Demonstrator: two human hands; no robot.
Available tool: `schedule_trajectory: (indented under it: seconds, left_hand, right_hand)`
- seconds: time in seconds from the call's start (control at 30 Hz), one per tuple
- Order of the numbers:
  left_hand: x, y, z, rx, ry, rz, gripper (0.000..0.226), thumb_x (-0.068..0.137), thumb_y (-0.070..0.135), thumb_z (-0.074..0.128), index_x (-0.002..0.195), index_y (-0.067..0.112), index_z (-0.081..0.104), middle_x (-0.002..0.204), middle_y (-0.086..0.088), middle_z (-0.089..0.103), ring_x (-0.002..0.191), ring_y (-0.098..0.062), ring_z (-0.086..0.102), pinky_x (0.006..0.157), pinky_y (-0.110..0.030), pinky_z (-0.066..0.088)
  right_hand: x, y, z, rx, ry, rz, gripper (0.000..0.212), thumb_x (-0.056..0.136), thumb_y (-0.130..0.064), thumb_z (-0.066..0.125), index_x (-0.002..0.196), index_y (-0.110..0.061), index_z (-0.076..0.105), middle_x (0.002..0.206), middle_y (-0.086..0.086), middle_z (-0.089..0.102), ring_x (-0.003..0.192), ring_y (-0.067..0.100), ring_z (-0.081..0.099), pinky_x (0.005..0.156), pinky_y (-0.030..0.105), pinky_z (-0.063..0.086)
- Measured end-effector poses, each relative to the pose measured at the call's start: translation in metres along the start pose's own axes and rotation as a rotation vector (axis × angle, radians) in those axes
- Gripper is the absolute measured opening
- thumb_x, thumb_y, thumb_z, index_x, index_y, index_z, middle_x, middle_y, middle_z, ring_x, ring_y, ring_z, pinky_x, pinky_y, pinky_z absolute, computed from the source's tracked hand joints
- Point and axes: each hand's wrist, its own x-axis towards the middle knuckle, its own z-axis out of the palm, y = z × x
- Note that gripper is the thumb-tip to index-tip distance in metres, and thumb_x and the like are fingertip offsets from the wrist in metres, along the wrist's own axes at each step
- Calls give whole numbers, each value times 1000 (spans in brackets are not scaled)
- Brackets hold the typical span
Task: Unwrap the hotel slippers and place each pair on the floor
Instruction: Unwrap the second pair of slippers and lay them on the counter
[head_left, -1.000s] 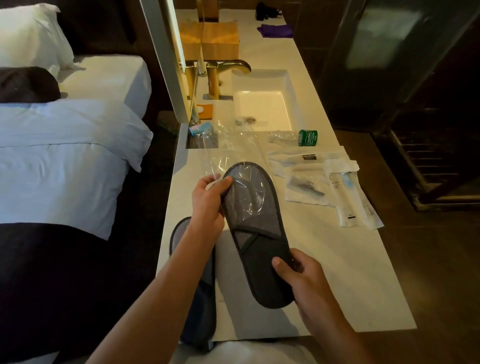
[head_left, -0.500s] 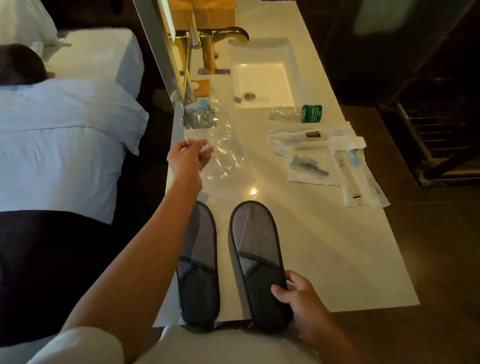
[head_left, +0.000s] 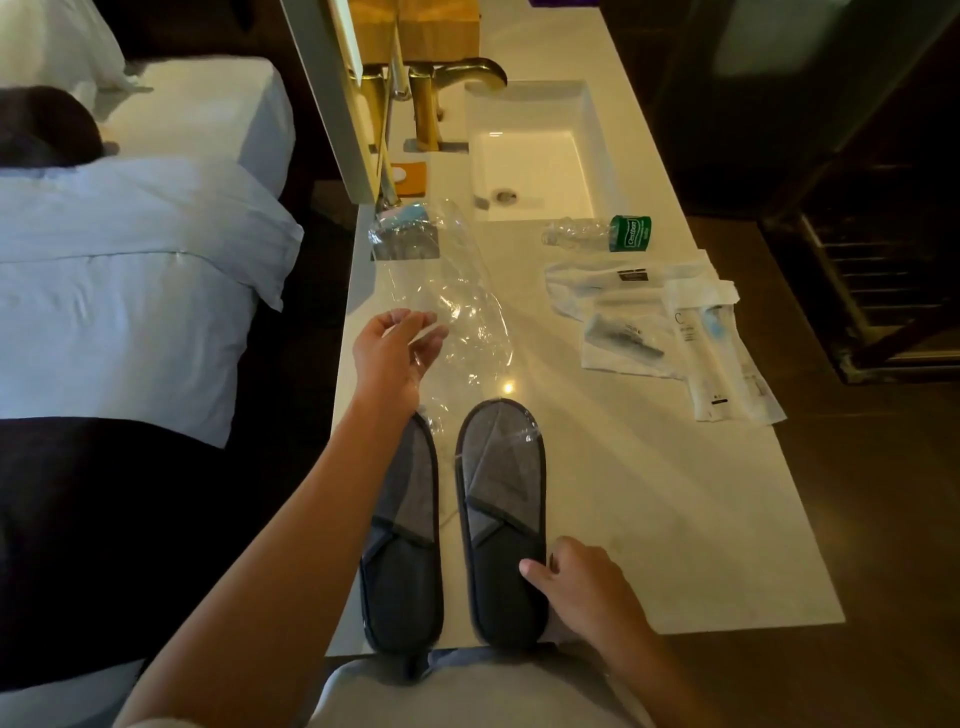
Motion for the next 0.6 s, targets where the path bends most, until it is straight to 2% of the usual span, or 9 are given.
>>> schedule_trajectory:
  seconds: [0.07,0.1,0.13,0.2,0.3,0.37,0.43,0.6]
  left_hand:
    - [-5,-2,-2,7,-24,-35,7,92,1,62,92,6,57,94,-15,71,77,-26,75,66,-28,60]
    - [-9,-4,-2,21,-41,-57,7,91,1,62,95,5,58,94,-15,71,77,-27,74,65,-28,60]
    - [-12,-6,-2,39,-60,-82,8,91,1,63,97,5,59,92,-15,71,77,-28,73,64,-28,60]
    - [-19,-14,-1,73,-91,-132,6,90,-1,63,94,4,59,88,-15,71,76,-29,72,60,-27,59]
    - [-25,-27,4,123,-112,-173,6,91,-2,61,90,4,59,85,-16,70,71,-28,71,58,-28,59]
    - [-24,-32,8,136,-113,-176,5,92,-1,61,91,3,59,85,-15,70,67,-26,71,61,-29,60]
    - [-19,-34,10,126,-103,-169,5,92,2,62,96,1,60,87,-15,70,65,-24,71,66,-31,62]
    - [-12,-34,2,182,-57,-159,19,93,11,64,110,1,63,99,-17,72,86,-29,71,87,-40,59]
  right_hand:
    - [7,-2,-19,190,112,-53,30,97,-35,51,77,-12,54,69,6,54,60,11,47,62,38,49]
    - [11,-7,-32,376,168,-60,27,98,-27,50,81,-8,58,71,10,59,61,12,51,64,39,53]
    - [14,-14,-48,600,194,-66,25,99,-21,49,85,-5,62,74,11,63,62,14,56,63,36,53]
    - [20,-32,-78,929,169,-119,27,101,-23,49,94,-5,67,82,11,70,67,17,64,65,30,53]
    - [36,-51,-99,982,59,-188,24,98,-29,56,104,-9,67,94,11,76,77,24,73,71,34,57]
    - [47,-61,-103,961,45,-187,14,94,-15,63,103,-6,67,91,14,76,72,27,73,67,35,60]
    - [59,-68,-107,949,103,-171,10,88,-2,64,97,-2,66,87,20,74,67,26,69,63,34,58]
    - [106,-82,-130,965,168,-129,14,85,1,63,97,-6,63,95,22,74,64,24,65,65,37,55]
